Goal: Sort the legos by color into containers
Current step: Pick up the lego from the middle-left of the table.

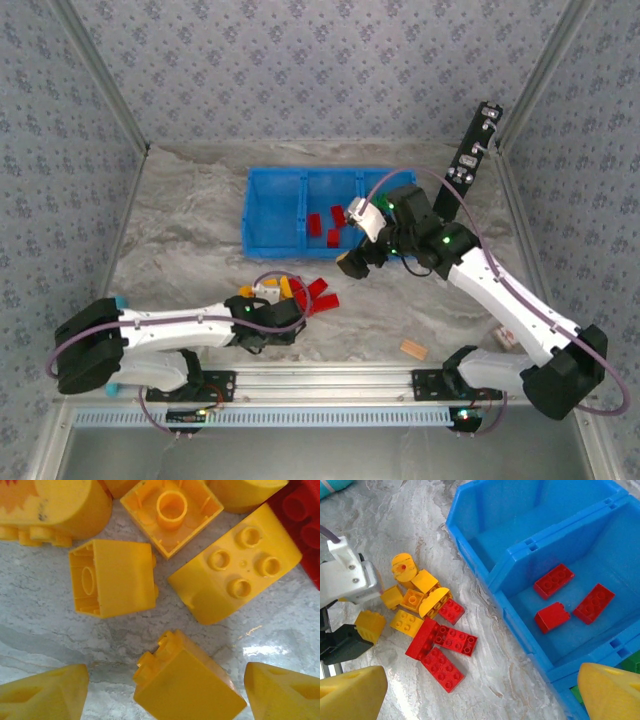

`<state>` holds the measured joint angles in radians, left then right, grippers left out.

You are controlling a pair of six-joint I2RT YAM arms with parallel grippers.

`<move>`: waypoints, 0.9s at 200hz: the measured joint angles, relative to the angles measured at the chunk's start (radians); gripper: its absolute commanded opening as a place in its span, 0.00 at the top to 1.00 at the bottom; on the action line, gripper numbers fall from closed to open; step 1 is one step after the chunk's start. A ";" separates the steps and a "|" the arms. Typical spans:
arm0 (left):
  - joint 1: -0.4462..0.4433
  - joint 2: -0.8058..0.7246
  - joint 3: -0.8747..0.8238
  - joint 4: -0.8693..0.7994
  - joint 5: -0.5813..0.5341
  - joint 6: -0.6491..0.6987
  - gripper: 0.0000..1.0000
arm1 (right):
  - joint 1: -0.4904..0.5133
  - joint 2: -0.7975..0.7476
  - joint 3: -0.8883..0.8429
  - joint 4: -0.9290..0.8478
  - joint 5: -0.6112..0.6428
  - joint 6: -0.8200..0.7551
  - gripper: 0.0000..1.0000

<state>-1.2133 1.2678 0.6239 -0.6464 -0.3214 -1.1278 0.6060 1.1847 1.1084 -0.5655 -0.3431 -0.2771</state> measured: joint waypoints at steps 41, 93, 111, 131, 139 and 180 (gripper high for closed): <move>-0.001 0.029 0.000 0.019 0.030 -0.023 0.29 | -0.002 -0.023 -0.018 0.009 0.024 0.000 0.01; -0.005 0.080 0.000 0.057 0.075 -0.045 0.35 | -0.002 -0.031 -0.033 0.017 0.045 0.000 0.01; -0.006 0.088 0.000 0.057 0.073 -0.048 0.37 | -0.002 -0.030 -0.033 0.017 0.049 0.000 0.01; -0.006 0.089 0.000 0.055 0.070 -0.053 0.41 | -0.002 -0.029 -0.033 0.017 0.056 0.000 0.01; -0.006 0.089 0.000 0.053 0.069 -0.055 0.44 | -0.002 -0.028 -0.033 0.017 0.060 -0.001 0.01; -0.006 0.087 0.000 0.049 0.061 -0.075 0.57 | -0.002 -0.011 -0.033 0.020 0.061 0.000 0.01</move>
<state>-1.2198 1.3552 0.6239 -0.5976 -0.2600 -1.2026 0.6044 1.1736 1.0756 -0.5457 -0.2825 -0.2775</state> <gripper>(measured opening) 0.464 0.992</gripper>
